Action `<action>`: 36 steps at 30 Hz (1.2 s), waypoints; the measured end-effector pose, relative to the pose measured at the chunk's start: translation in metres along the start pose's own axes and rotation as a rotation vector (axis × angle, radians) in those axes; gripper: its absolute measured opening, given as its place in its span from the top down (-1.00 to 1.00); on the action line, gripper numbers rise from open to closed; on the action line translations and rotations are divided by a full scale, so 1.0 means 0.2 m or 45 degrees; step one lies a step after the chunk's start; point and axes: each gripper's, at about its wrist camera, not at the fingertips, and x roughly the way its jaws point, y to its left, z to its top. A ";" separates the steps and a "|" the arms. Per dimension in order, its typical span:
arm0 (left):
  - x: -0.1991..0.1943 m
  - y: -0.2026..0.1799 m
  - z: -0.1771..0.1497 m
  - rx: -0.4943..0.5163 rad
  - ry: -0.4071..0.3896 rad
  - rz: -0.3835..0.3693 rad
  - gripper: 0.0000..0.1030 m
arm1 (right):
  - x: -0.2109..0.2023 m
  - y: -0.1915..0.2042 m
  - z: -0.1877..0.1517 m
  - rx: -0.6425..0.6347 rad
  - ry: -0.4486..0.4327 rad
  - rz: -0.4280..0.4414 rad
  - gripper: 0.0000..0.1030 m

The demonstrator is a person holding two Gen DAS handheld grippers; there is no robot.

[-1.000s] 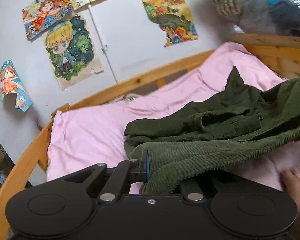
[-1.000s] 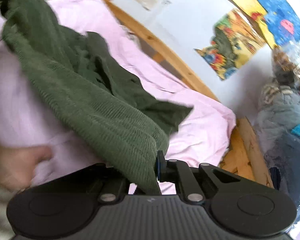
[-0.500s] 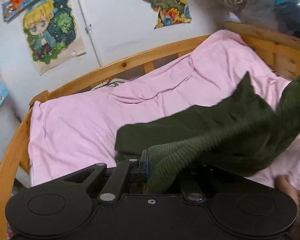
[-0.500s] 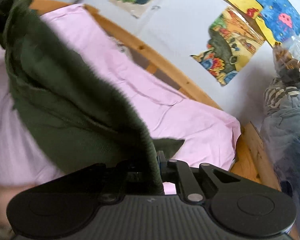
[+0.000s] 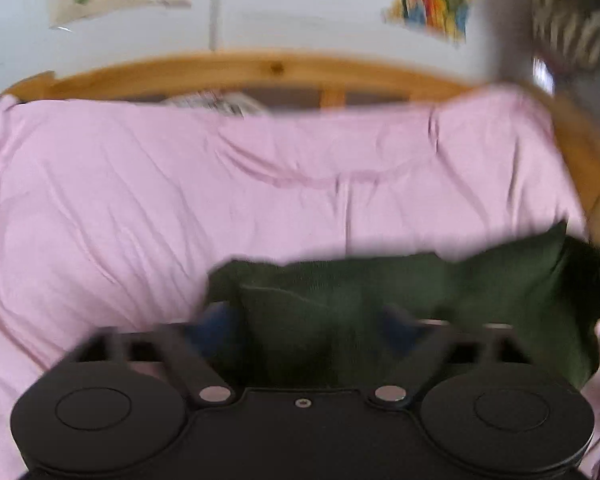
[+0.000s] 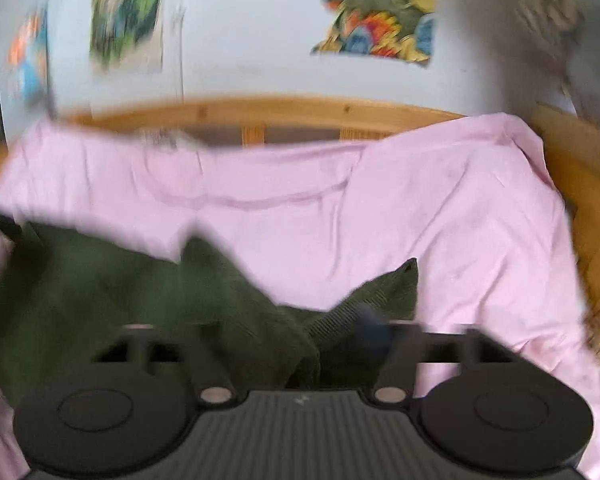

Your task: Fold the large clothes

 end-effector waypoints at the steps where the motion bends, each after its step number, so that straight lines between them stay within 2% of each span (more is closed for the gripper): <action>1: -0.05 0.02 -0.03 -0.018 -0.058 -0.009 -0.95 | -0.03 -0.01 0.00 0.021 -0.027 0.009 -0.78; 2: -0.09 0.04 -0.05 -0.032 -0.090 -0.017 -0.97 | -0.06 -0.02 -0.02 0.037 -0.047 0.011 -0.87; 4: -0.16 0.07 -0.10 -0.081 -0.084 -0.006 -0.98 | -0.14 -0.01 -0.06 0.063 -0.090 0.012 -0.99; 6: -0.22 0.05 -0.18 -0.100 -0.036 0.025 -0.98 | -0.21 0.02 -0.12 0.037 -0.115 0.011 -0.99; 9: -0.26 -0.04 -0.33 -0.047 0.008 0.029 -0.98 | -0.27 0.10 -0.23 -0.027 -0.082 -0.020 -0.99; 11: -0.26 -0.12 -0.42 0.019 0.050 0.057 -0.95 | -0.23 0.16 -0.30 -0.069 -0.024 -0.033 -0.99; 13: -0.24 -0.21 -0.48 0.109 0.103 0.093 -0.90 | -0.21 0.22 -0.40 -0.120 0.042 -0.097 -0.99; 16: -0.20 -0.33 -0.54 0.320 0.146 0.155 -0.79 | -0.12 0.29 -0.45 -0.220 0.155 -0.216 -0.99; 17: -0.18 -0.37 -0.57 0.375 0.156 0.176 -0.64 | -0.10 0.31 -0.47 -0.251 0.167 -0.268 -0.99; 18: -0.15 -0.40 -0.59 0.421 0.176 0.202 -0.26 | -0.08 0.31 -0.47 -0.262 0.188 -0.299 -0.98; 19: -0.12 -0.41 -0.61 0.444 0.197 0.232 -0.04 | -0.06 0.30 -0.48 -0.250 0.197 -0.297 -0.92; 20: -0.09 -0.41 -0.63 0.444 0.224 0.262 0.30 | -0.06 0.28 -0.48 -0.222 0.201 -0.284 -0.74; 21: -0.08 -0.39 -0.64 0.408 0.247 0.256 0.55 | -0.05 0.27 -0.47 -0.190 0.201 -0.270 -0.64; 22: -0.08 -0.37 -0.64 0.350 0.250 0.240 0.69 | -0.06 0.24 -0.47 -0.144 0.198 -0.253 -0.42; 23: -0.09 -0.34 -0.63 0.302 0.238 0.242 0.83 | -0.07 0.22 -0.47 -0.093 0.183 -0.243 -0.10; 24: -0.11 -0.32 -0.62 0.267 0.222 0.241 0.88 | -0.09 0.19 -0.47 -0.028 0.167 -0.229 0.14; 25: -0.14 -0.30 -0.60 0.224 0.202 0.232 0.90 | -0.12 0.14 -0.48 0.025 0.151 -0.230 0.70; 26: -0.18 -0.26 -0.59 0.166 0.166 0.229 0.91 | -0.14 0.10 -0.48 0.080 0.111 -0.239 0.85; 29: -0.32 -0.13 -0.53 -0.058 0.023 0.198 0.96 | -0.27 0.01 -0.45 0.254 -0.060 -0.203 0.95; 31: -0.39 -0.04 -0.50 -0.204 -0.050 0.212 0.97 | -0.29 -0.01 -0.45 0.292 -0.086 -0.202 0.95; 33: -0.40 0.07 -0.49 -0.362 -0.018 0.175 0.97 | -0.26 -0.01 -0.45 0.287 -0.066 -0.212 0.95; 36: -0.33 0.13 -0.51 -0.426 0.078 0.205 0.96 | -0.20 -0.05 -0.46 0.362 -0.022 -0.200 0.95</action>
